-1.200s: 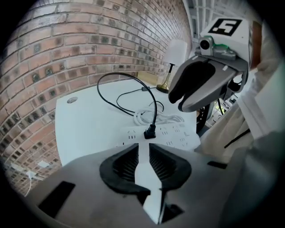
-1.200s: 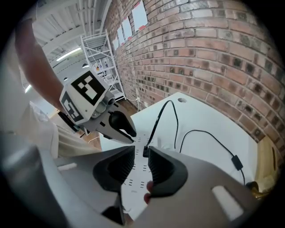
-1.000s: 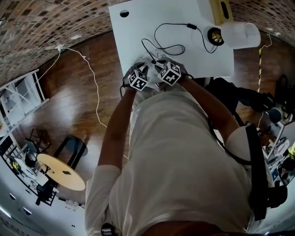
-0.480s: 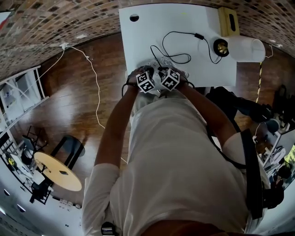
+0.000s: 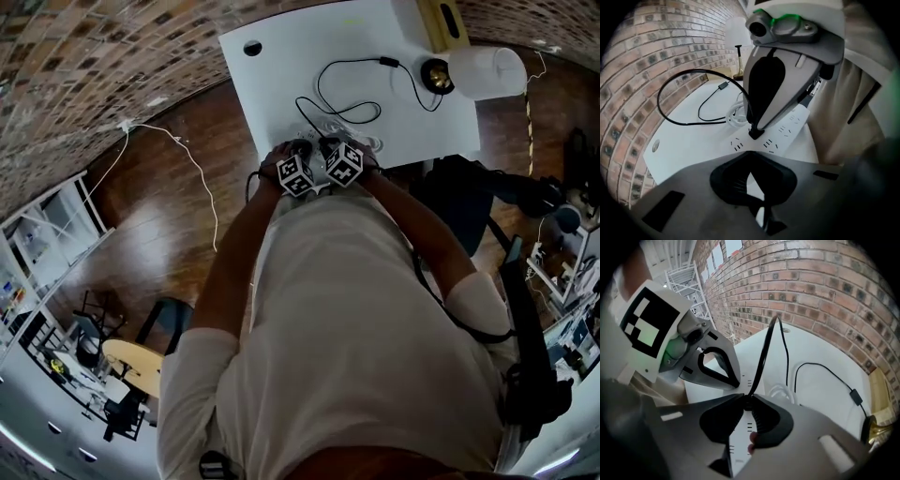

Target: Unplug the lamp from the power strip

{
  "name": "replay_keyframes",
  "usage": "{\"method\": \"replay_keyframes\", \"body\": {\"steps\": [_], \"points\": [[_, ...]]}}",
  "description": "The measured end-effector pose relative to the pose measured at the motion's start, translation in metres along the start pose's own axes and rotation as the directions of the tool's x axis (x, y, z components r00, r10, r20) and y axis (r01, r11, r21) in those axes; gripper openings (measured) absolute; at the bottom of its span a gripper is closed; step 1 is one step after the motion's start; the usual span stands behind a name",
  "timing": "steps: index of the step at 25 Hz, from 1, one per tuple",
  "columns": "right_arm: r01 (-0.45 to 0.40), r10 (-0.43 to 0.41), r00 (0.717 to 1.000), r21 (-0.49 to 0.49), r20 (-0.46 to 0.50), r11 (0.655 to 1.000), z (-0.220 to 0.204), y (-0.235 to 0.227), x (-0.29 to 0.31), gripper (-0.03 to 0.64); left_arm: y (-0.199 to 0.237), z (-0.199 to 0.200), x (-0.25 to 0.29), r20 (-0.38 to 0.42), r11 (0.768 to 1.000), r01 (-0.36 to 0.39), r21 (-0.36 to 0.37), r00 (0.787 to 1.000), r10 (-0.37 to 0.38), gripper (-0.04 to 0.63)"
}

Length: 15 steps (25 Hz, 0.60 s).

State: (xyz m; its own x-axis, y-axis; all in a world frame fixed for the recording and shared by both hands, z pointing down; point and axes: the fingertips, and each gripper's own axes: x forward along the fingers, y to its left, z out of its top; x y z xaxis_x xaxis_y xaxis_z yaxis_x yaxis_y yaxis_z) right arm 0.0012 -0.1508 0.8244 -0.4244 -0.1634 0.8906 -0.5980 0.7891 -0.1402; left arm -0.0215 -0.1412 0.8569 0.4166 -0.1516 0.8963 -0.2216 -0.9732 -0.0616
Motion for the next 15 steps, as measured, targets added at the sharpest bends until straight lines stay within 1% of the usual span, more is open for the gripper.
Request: {"method": "replay_keyframes", "body": {"steps": [1,5,9,11,15], "points": [[0.005,-0.005,1.0,0.009,0.001,1.0,-0.0005,0.0,0.0005,0.054,0.0,-0.0002,0.0001,0.003,1.0,-0.005,0.004,1.0,0.005,-0.009],[0.009,-0.009,1.0,0.018,0.007,1.0,-0.0028,-0.0017,0.0002,0.052,-0.0041,0.0026,0.0025,-0.028,0.995,-0.011,0.095,1.0,0.013,-0.011],[-0.026,0.025,0.999,0.017,0.021,1.0,-0.0034,-0.0009,-0.0015,0.052,-0.0056,0.0048,-0.0005,-0.043,0.977,-0.024,0.21,0.998,0.034,-0.011],[-0.043,0.043,0.999,0.012,0.026,0.999,-0.004,-0.0012,-0.0026,0.051,-0.0058,0.0074,-0.0026,-0.047,0.974,-0.024,0.224,0.998,0.035,-0.012],[-0.062,0.063,0.998,-0.01,0.008,0.998,-0.0039,-0.0017,-0.0025,0.047,-0.0049,0.0061,0.0015,-0.063,0.98,-0.045,0.192,0.996,0.058,-0.012]]}}
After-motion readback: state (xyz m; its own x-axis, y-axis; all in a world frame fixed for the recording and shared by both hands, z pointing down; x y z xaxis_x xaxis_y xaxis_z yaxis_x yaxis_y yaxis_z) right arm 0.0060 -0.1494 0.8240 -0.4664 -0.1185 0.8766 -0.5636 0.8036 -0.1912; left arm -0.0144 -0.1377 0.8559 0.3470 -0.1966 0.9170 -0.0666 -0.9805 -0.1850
